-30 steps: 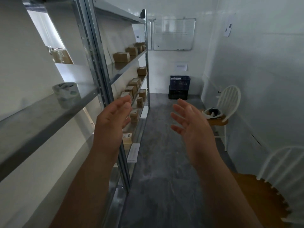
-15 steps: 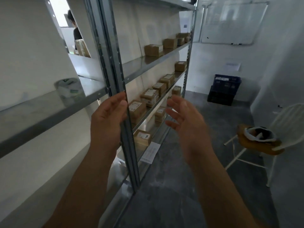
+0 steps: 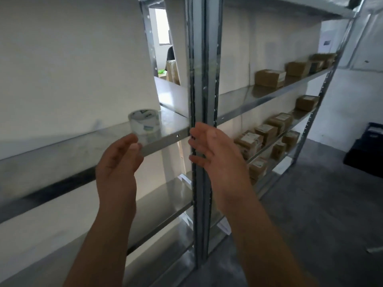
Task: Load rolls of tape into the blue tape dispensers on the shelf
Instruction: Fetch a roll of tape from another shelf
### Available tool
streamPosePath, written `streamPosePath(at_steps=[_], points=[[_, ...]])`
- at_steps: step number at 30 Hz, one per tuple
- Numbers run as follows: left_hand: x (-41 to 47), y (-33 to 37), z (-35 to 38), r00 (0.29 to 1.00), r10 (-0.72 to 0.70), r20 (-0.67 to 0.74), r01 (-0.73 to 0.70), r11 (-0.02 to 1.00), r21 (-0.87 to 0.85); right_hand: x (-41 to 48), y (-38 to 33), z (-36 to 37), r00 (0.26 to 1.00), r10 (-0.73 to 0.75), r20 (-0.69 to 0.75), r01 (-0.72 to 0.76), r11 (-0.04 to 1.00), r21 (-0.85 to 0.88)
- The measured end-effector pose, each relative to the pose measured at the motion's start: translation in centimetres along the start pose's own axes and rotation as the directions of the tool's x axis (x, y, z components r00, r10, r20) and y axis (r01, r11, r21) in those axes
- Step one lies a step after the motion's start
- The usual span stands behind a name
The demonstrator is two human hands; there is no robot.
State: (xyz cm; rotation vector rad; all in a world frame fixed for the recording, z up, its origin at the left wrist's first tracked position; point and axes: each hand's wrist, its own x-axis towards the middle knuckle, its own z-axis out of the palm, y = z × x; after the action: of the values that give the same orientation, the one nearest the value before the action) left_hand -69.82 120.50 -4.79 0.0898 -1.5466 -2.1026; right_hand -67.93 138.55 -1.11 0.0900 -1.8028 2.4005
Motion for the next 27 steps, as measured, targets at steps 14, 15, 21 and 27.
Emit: streamPosePath(at_steps=[14, 15, 21, 27], points=[[4.1, -0.6, 1.6, 0.967, 0.086, -0.24, -0.065, 0.993, 0.095, 8.6, 2.3, 2.4, 0.976, 0.014, 0.219, -0.014, 1.0, -0.004], [4.1, -0.8, 2.0, 0.963, 0.087, -0.256, -0.061, 0.992, 0.108, 9.1, 2.4, 2.4, 0.97, 0.016, 0.242, -0.014, 1.0, -0.008], [3.8, -2.0, 4.5, 0.912, 0.166, -0.375, -0.082, 0.969, 0.232, 13.5, 2.4, 0.9, 0.944, 0.011, 0.328, -0.024, 0.999, 0.034], [4.6, -3.3, 8.4, 0.86, 0.219, -0.462, -0.064, 0.943, 0.326, 17.6, 2.6, -1.2, 0.906, 0.065, 0.417, -0.095, 0.994, 0.051]])
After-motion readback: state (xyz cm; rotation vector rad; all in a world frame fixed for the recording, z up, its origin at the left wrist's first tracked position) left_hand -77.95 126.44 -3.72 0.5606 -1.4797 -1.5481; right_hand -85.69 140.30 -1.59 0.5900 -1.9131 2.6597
